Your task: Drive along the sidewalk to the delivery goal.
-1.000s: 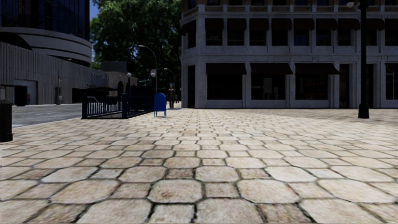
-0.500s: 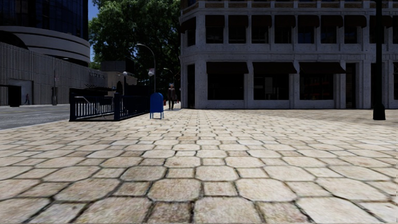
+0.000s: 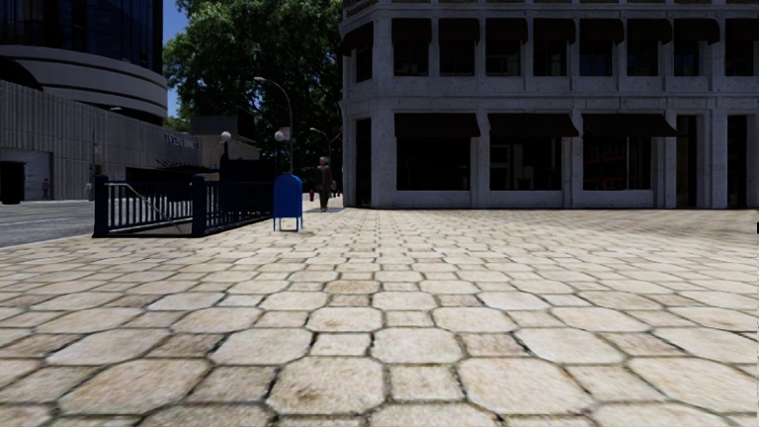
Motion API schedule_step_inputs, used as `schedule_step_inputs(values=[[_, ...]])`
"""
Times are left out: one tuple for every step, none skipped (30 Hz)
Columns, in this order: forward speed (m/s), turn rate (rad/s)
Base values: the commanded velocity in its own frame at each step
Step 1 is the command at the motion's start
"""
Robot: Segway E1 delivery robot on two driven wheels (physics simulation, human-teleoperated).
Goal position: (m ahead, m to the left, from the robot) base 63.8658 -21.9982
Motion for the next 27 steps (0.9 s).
schedule_step_inputs(values=[[2.00,0.00],[2.00,0.00],[2.00,0.00],[2.00,0.00],[2.00,0.00],[2.00,0.00],[2.00,0.00],[2.00,0.00],[2.00,0.00],[2.00,0.00],[2.00,0.00],[2.00,0.00],[2.00,0.00],[2.00,0.00],[2.00,0.00],[2.00,0.00],[2.00,-0.09],[2.00,-0.28],[2.00,-0.28],[2.00,-0.39],[2.00,-0.41],[2.00,-0.41],[2.00,-0.42],[2.00,-0.42],[2.00,-0.42],[2.00,-0.42],[2.00,-0.42]])
